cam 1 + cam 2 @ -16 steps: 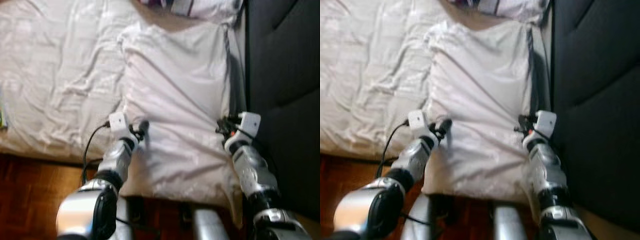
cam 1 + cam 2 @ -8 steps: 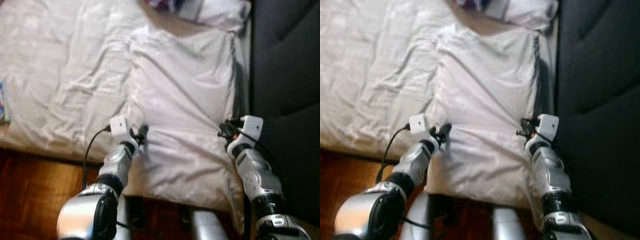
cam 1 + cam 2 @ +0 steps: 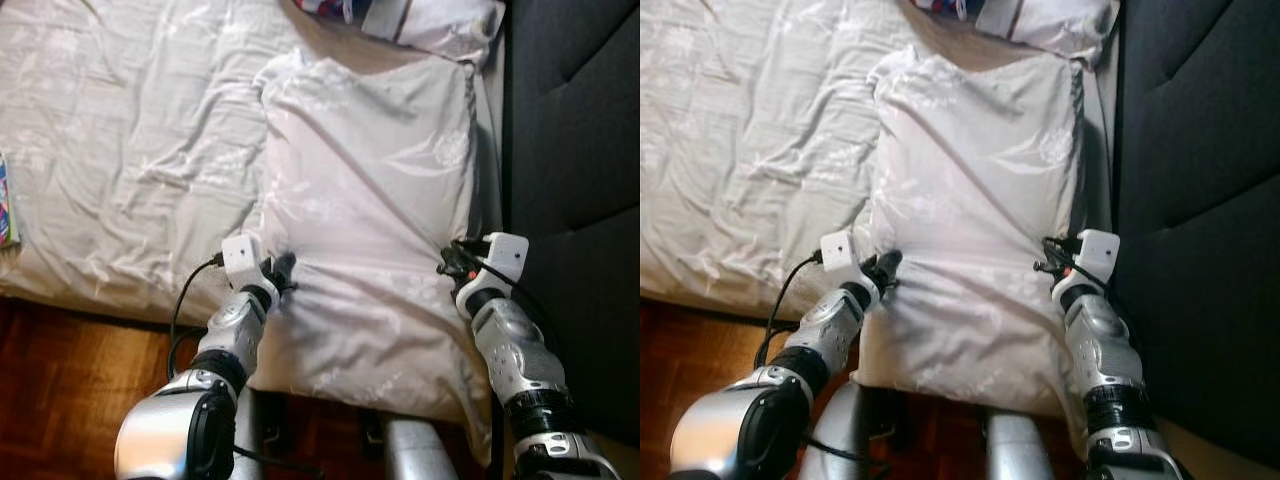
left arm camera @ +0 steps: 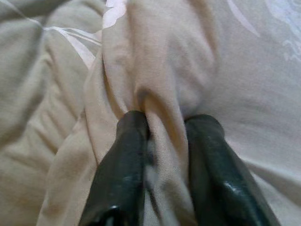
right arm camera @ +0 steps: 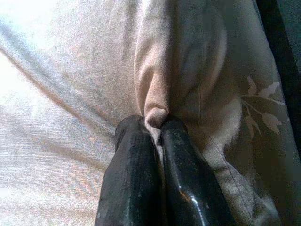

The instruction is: Clean up the room

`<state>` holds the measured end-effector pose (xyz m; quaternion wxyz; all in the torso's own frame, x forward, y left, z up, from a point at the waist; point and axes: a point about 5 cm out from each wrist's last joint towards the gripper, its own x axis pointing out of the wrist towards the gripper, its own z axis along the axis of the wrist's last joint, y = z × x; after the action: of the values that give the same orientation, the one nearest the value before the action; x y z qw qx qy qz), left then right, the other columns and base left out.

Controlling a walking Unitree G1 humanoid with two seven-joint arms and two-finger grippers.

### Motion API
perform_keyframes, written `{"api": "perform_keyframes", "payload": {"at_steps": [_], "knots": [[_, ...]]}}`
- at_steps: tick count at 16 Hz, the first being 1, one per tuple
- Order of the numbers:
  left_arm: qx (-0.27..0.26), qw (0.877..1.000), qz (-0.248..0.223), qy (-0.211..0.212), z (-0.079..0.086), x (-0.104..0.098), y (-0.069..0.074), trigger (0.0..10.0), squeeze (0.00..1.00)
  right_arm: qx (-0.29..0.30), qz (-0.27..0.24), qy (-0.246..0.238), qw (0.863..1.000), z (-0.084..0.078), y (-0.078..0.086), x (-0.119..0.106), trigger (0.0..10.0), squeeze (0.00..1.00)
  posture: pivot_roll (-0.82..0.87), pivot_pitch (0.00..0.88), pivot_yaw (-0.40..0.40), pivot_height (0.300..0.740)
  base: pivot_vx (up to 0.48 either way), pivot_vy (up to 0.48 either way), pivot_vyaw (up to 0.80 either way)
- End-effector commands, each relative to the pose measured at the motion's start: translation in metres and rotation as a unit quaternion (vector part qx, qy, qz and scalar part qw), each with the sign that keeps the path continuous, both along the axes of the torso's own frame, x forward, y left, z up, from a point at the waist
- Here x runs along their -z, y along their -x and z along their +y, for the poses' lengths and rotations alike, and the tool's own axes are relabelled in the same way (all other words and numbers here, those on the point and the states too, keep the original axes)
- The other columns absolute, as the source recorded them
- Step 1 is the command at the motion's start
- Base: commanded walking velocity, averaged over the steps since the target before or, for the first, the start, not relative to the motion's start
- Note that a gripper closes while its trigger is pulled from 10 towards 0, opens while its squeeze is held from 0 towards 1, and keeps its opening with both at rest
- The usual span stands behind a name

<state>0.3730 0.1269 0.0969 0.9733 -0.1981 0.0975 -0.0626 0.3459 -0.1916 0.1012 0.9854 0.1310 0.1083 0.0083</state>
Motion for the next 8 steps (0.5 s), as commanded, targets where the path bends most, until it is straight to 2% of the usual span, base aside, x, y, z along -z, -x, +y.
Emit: {"api": "perform_keyframes", "payload": {"at_steps": [1,6,8], "knots": [[-0.017,0.998,0.056,0.012,0.0061,0.0278,0.0146,0.0,0.00,0.008,0.073,-0.007,0.997,-0.0039,0.0194,0.0354,0.0,0.00,-0.21,0.576,-0.042,0.661,0.000,0.000,0.00],[-0.016,0.999,0.039,0.028,0.0043,0.0222,0.0119,0.0,0.00,0.006,0.073,-0.010,0.997,-0.0001,0.0206,0.0374,0.0,0.00,-0.20,0.569,-0.036,0.661,0.000,0.000,0.00],[-0.031,0.998,0.032,0.033,0.0086,0.0217,0.0121,0.0,0.00,0.005,0.069,-0.013,0.998,0.0032,0.0205,0.0375,0.0,0.00,-0.20,0.565,-0.031,0.661,0.000,0.000,0.00]]}}
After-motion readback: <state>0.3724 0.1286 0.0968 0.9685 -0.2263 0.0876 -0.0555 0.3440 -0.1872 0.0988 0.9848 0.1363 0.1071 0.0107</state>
